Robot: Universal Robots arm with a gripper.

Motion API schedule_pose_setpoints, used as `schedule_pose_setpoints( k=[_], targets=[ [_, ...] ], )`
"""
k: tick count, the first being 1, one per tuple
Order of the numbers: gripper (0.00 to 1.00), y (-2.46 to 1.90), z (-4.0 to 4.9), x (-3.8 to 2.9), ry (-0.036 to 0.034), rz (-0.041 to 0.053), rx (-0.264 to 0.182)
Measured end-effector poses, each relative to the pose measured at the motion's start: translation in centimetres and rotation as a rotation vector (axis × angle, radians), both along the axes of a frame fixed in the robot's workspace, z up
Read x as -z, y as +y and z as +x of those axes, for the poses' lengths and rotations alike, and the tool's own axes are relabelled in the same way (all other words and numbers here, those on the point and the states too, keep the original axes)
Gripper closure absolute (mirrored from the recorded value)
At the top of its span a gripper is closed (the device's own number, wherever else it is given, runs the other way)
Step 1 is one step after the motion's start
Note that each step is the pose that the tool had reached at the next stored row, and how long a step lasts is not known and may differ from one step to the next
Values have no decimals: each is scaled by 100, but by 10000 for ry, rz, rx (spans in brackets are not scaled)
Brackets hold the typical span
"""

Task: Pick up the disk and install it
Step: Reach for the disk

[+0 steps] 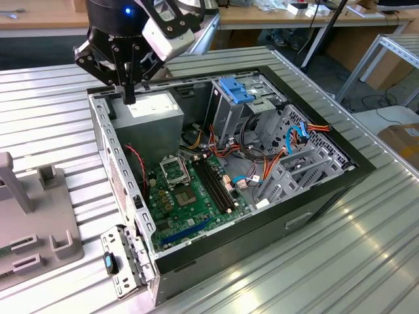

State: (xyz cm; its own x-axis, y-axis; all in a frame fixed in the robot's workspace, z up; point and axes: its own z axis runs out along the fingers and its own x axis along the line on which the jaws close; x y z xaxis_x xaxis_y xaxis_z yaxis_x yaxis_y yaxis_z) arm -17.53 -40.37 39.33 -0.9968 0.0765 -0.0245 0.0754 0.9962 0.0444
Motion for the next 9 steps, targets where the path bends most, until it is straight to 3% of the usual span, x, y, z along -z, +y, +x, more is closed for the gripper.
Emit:
schedule_pose_setpoints(
  k=[9],
  targets=[
    [89,0,-38,0,0,0,0]
  ],
)
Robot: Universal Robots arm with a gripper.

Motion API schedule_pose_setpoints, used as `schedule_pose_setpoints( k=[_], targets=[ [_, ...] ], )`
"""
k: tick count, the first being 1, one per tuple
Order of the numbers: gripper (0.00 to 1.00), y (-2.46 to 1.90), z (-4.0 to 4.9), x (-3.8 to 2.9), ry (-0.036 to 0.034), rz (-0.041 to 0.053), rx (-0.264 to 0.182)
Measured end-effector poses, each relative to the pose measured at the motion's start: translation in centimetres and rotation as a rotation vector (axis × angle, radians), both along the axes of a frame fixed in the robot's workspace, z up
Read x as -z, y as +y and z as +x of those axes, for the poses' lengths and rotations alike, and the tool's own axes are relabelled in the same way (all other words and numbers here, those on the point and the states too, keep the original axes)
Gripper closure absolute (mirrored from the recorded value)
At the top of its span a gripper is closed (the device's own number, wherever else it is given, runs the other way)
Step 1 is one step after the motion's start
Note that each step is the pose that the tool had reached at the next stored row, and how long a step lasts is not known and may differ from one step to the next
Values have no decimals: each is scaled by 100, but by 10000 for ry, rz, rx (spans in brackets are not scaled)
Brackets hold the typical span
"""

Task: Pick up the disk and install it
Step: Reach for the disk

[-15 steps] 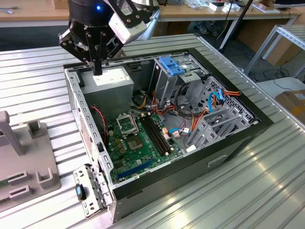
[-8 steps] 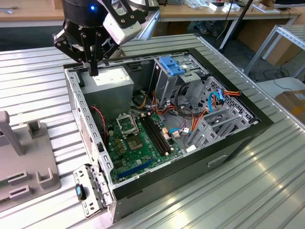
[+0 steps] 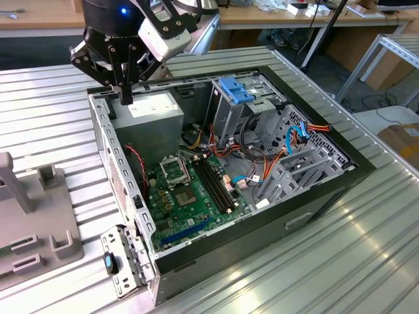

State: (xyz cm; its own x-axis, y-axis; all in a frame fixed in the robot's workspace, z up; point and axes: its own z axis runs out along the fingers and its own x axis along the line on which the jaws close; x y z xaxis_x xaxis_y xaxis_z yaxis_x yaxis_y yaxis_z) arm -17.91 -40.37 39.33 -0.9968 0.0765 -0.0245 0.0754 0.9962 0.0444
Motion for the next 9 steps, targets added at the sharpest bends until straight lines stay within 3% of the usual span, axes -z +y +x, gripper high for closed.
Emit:
schedule_pose_setpoints(
  k=[9],
  targets=[
    [89,0,-36,0,0,0,-1]
  ],
)
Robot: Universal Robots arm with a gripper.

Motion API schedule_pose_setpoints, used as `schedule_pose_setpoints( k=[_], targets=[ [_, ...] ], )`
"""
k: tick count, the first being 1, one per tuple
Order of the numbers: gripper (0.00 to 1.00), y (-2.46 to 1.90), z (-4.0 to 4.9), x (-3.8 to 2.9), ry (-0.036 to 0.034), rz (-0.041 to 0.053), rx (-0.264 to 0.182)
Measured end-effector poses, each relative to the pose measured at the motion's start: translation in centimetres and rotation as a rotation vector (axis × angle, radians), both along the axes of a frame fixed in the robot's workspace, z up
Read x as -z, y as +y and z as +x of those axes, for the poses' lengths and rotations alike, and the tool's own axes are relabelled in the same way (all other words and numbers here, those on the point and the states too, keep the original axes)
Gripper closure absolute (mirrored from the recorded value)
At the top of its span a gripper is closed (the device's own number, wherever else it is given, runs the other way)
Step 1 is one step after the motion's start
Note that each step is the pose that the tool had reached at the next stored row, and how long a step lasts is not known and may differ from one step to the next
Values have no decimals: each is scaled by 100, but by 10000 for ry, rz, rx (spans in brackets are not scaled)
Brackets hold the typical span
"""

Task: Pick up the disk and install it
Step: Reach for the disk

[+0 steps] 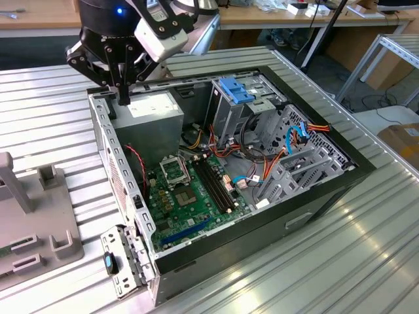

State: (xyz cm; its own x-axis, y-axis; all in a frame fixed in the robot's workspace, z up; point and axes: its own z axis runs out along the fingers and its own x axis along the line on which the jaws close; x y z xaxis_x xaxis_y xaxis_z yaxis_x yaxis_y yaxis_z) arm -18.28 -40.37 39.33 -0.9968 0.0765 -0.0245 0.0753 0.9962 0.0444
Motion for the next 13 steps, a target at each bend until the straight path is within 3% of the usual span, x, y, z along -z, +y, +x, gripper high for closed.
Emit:
schedule_pose_setpoints(
  k=[13],
  targets=[
    [89,0,-31,0,1,0,0]
  ],
)
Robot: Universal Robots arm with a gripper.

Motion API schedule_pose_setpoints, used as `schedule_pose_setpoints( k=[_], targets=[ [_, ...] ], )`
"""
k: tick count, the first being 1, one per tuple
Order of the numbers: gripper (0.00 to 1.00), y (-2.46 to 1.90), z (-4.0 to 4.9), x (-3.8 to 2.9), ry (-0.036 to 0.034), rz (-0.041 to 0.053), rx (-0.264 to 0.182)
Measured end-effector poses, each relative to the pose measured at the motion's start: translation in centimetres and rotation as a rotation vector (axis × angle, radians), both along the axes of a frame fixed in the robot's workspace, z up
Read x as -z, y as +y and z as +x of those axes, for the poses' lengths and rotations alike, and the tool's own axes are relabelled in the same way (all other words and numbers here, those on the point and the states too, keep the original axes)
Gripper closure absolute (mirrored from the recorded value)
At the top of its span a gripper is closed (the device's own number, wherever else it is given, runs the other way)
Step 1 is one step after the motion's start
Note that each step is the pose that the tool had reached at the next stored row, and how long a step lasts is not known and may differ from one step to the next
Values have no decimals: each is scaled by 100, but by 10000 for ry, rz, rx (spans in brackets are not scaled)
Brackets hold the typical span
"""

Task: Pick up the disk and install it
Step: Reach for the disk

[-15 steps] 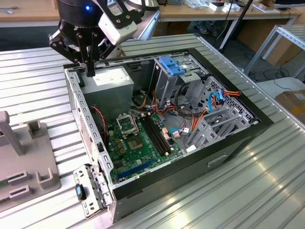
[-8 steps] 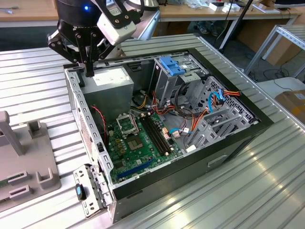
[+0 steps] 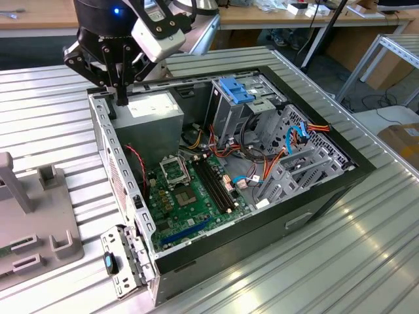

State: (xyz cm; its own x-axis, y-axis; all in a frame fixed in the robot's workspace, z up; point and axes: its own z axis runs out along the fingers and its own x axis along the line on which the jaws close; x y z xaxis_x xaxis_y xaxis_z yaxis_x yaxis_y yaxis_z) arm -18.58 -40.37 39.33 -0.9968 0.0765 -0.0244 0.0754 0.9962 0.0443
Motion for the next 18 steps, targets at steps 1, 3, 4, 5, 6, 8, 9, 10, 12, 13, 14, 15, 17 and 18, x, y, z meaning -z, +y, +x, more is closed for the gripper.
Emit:
schedule_pose_setpoints(
  k=[1,3,4,5,6,8,9,10,12,13,14,15,17,18],
  targets=[
    [89,0,-2,0,0,0,0],
    [89,0,-3,0,0,0,0],
    [89,0,-3,0,0,0,0],
    [89,0,-4,0,0,0,0],
    [89,0,-5,0,0,0,0],
    [89,0,-6,0,0,0,0],
    [89,0,-7,0,0,0,0],
    [89,0,-9,0,0,0,0],
    [89,0,-19,0,0,0,1],
    [89,0,-26,0,0,0,1],
    [89,0,-42,0,-1,0,1],
    [89,0,-64,0,0,0,0],
    [89,0,-119,0,0,0,0],
    [89,0,-142,0,0,0,0]
  ],
)
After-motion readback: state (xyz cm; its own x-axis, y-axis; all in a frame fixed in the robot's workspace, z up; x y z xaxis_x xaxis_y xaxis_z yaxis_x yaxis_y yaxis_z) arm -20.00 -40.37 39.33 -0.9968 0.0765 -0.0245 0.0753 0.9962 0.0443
